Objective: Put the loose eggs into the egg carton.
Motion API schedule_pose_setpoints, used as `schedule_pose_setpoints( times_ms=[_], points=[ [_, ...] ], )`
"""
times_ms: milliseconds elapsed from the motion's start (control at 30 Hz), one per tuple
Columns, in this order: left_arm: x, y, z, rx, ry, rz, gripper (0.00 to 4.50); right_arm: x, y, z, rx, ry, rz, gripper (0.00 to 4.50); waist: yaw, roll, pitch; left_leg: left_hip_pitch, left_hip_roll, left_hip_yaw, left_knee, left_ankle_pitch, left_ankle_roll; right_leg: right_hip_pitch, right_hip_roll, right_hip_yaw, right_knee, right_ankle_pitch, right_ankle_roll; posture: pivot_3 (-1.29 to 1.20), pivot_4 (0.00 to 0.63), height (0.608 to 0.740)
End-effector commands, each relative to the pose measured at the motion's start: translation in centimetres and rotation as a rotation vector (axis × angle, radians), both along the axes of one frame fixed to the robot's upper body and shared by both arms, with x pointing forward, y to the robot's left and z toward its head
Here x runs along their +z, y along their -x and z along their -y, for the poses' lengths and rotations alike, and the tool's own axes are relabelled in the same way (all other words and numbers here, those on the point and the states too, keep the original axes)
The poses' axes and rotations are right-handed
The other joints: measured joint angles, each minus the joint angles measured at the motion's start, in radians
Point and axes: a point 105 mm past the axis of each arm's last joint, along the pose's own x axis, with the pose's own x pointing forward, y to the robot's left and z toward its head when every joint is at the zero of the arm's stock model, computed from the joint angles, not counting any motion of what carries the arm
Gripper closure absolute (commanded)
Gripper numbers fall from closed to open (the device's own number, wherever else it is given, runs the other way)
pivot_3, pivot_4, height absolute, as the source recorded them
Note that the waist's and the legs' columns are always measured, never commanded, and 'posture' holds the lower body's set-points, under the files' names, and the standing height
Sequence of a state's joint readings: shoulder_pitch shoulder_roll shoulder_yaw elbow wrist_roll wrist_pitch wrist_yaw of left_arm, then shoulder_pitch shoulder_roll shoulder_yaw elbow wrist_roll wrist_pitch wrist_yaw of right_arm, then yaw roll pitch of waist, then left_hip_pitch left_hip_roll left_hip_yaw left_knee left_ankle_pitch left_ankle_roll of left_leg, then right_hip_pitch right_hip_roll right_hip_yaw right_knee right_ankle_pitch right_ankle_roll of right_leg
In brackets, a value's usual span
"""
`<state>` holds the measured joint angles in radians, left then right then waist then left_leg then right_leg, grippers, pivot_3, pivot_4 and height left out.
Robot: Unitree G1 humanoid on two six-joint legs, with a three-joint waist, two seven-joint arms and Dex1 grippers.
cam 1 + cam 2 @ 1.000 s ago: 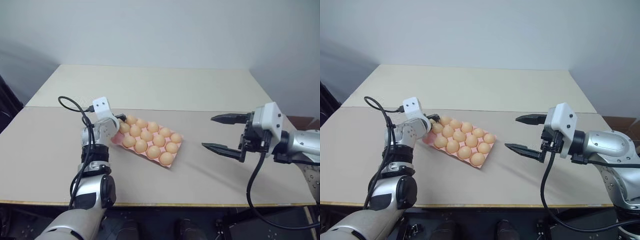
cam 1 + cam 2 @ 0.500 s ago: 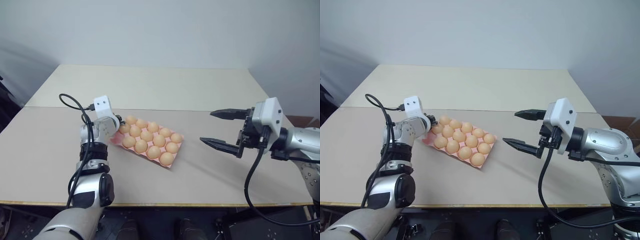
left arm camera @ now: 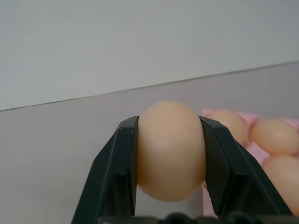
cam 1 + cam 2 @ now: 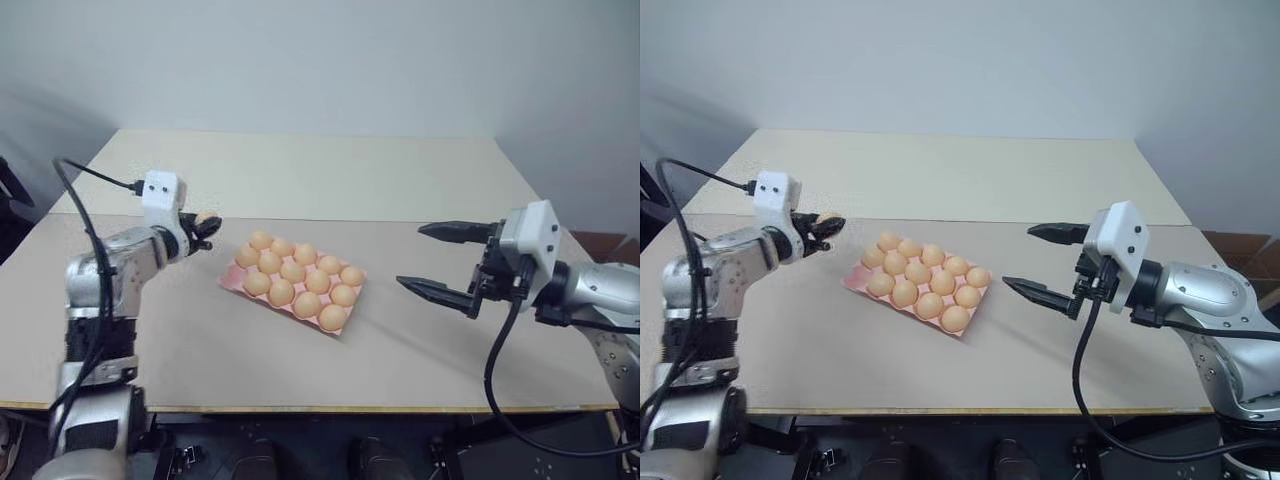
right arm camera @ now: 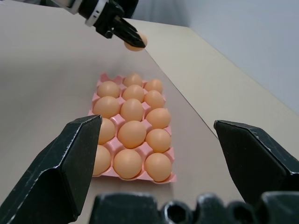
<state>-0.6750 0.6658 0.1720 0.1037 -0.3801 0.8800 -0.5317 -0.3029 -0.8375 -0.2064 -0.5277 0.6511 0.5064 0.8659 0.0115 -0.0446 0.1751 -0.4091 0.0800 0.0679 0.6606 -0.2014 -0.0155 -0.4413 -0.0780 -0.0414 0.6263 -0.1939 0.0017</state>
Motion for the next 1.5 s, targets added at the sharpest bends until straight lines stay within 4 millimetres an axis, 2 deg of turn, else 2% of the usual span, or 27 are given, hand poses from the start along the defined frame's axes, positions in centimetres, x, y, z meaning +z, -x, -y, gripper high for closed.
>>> schedule_pose_setpoints(
  times_ms=[33, 167, 300, 367, 667, 767, 967, 1100, 1200, 1300, 1500],
  points=[
    [1.3, 1.8, 0.8, -0.248, -0.099, 0.081, 2.67, 0.8, 0.6, -0.2, 0.002, -0.016, 0.041, 0.0, 0.0, 0.0, 0.0, -0.001, 0.0, 0.0, 0.0, 0.0, 0.0, -0.001, 0.0, 0.0, 0.0, -0.001, -0.001, 0.0, 0.15, 0.74],
    [0.5, 2.7, 0.2, -0.408, -0.238, 0.092, 2.67, 0.5, 0.7, -0.2, -0.007, -0.025, 0.039, 0.0, 0.006, 0.0, 0.0, -0.001, 0.0, 0.0, 0.0, 0.0, 0.0, -0.001, 0.0, 0.0, -0.001, -0.002, -0.003, 0.0, 0.15, 0.74],
    [0.3, 3.4, 1.2, -0.55, -0.203, 0.125, 2.67, 0.4, 0.8, -0.3, -0.013, -0.031, 0.042, 0.0, 0.009, 0.0, 0.0, -0.002, 0.0, 0.001, 0.0, 0.0, 0.0, -0.001, 0.0, 0.0, -0.001, -0.002, -0.003, 0.0, 0.15, 0.74],
    [-0.4, 3.3, 2.0, -0.595, -0.225, 0.127, 2.67, 0.5, 0.8, -0.2, -0.017, -0.03, 0.045, 0.0, 0.009, 0.0, 0.0, -0.003, 0.0, 0.001, 0.0, 0.0, 0.0, -0.002, 0.0, 0.0, -0.001, -0.002, -0.003, 0.0, 0.15, 0.74],
    [-2.0, 1.8, 1.9, -0.553, -0.31, 0.075, 2.67, 0.6, 0.9, 0.0, -0.028, -0.027, 0.053, 0.0, 0.008, 0.0, 0.0, -0.004, 0.001, 0.001, 0.0, 0.0, 0.0, -0.003, 0.0, 0.0, -0.001, 0.0, 0.0, 0.0, 0.15, 0.74],
    [-1.8, 2.1, 2.1, -0.583, -0.279, 0.066, 1.96, 0.7, 1.0, 0.0, -0.031, -0.028, 0.054, 0.0, 0.006, 0.0, 0.0, -0.004, 0.001, 0.001, 0.0, 0.0, 0.0, -0.003, 0.0, 0.0, -0.001, 0.001, 0.002, 0.0, 0.15, 0.74],
    [-0.1, 3.1, 1.6, -0.602, -0.247, 0.122, 0.08, 0.7, 0.8, 0.0, -0.031, -0.03, 0.054, 0.0, 0.002, 0.0, 0.0, -0.004, 0.001, 0.0, 0.0, 0.0, 0.0, -0.003, 0.0, 0.0, 0.0, 0.001, 0.002, 0.0, 0.15, 0.74],
    [0.9, 3.7, 0.7, -0.565, -0.254, 0.177, 0.03, 0.6, 0.8, 0.0, -0.029, -0.031, 0.052, 0.0, -0.001, 0.0, 0.0, -0.004, 0.001, 0.001, 0.0, 0.0, 0.0, -0.004, 0.0, 0.0, 0.0, 0.001, 0.002, 0.0, 0.15, 0.74],
    [1.9, 5.8, -0.3, -0.583, -0.212, 0.187, 0.03, 0.4, 0.6, 0.1, -0.03, -0.028, 0.048, 0.0, -0.004, 0.0, 0.0, -0.005, 0.001, 0.001, 0.0, 0.0, 0.0, -0.004, 0.001, 0.0, 0.0, 0.001, 0.002, 0.0, 0.15, 0.74],
    [2.1, 8.1, -1.0, -0.591, -0.213, 0.165, 0.03, 0.4, 0.3, 0.3, -0.031, -0.021, 0.049, 0.0, -0.006, 0.0, 0.0, -0.006, 0.002, 0.001, 0.0, 0.0, 0.0, -0.007, 0.001, 0.0, 0.0, 0.001, 0.002, 0.0, 0.15, 0.74],
    [2.6, 12.1, -1.0, -0.577, -0.224, 0.15, 0.03, -0.2, 0.0, 0.8, -0.016, -0.013, 0.016, 0.0, 0.0, 0.0, 0.0, -0.006, 0.002, 0.002, 0.0, 0.0, 0.0, -0.008, 0.0, 0.001, 0.001, -0.002, -0.003, 0.0, 0.15, 0.74]
  ],
)
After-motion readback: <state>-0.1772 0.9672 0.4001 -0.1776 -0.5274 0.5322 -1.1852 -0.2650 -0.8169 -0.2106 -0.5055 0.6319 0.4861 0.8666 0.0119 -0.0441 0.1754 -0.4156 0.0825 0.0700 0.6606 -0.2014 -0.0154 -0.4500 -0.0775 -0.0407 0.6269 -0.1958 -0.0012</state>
